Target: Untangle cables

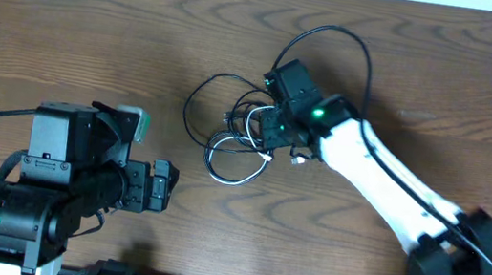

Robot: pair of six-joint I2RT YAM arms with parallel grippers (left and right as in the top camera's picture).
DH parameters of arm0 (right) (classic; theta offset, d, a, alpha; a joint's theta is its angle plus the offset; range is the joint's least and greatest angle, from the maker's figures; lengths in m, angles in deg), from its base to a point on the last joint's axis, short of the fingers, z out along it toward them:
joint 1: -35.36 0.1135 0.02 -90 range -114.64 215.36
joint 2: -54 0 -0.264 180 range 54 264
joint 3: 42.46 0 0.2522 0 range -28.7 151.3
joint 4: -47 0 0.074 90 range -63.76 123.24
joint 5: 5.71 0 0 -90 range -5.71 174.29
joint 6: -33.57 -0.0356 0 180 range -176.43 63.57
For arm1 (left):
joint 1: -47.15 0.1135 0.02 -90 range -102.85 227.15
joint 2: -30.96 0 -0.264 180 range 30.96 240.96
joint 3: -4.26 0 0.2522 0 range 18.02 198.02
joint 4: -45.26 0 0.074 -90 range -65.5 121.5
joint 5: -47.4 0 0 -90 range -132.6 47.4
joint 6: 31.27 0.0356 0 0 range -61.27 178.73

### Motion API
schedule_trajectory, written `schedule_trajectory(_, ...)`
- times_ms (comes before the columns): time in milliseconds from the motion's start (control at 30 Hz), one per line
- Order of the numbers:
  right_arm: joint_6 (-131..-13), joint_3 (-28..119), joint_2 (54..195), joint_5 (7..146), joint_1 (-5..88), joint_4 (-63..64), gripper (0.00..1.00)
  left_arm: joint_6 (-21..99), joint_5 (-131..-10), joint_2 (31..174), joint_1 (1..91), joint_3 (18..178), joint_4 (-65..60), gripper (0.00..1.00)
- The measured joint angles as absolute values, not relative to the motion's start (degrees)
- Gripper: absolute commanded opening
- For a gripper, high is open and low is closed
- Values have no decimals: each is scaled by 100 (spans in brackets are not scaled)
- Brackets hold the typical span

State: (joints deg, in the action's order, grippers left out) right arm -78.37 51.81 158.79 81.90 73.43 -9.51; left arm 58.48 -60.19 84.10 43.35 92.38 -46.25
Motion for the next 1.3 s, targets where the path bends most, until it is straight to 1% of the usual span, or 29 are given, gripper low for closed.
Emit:
schedule_trajectory(167,-7463,5179,16401,7919,7343,-1018,40,5843,-5922,8410,4335,9238,-4634,94)
schedule_trajectory(333,-7030,5173,16594,7576,7354,-1058,40,5830,-5894,8410,4335,9238,-4634,94)
schedule_trajectory(567,-6748,5173,16764,7456,7522,-843,34,5782,-5894,8410,4335,9238,-4680,94)
schedule_trajectory(867,-6658,5173,17182,7425,7878,-288,36,5725,-5892,8410,4335,9238,-4818,94)
schedule_trajectory(900,-6652,5173,17236,7449,7898,-264,31,5725,-5892,8410,4335,9238,-4829,94)
schedule_trajectory(933,-6626,5173,17276,7469,7904,-251,20,5725,-5892,8410,4335,9238,-4837,94)
schedule_trajectory(967,-6606,5173,17304,7477,7911,-251,1,5725,-5892,8410,4335,9238,-4846,94)
schedule_trajectory(1167,-6621,5177,17309,7462,7911,-271,1,5725,-5892,8410,4335,9238,-4861,94)
schedule_trajectory(1300,-6619,5225,17298,7464,7911,-636,1,5725,-5892,8410,4335,9238,-4864,94)
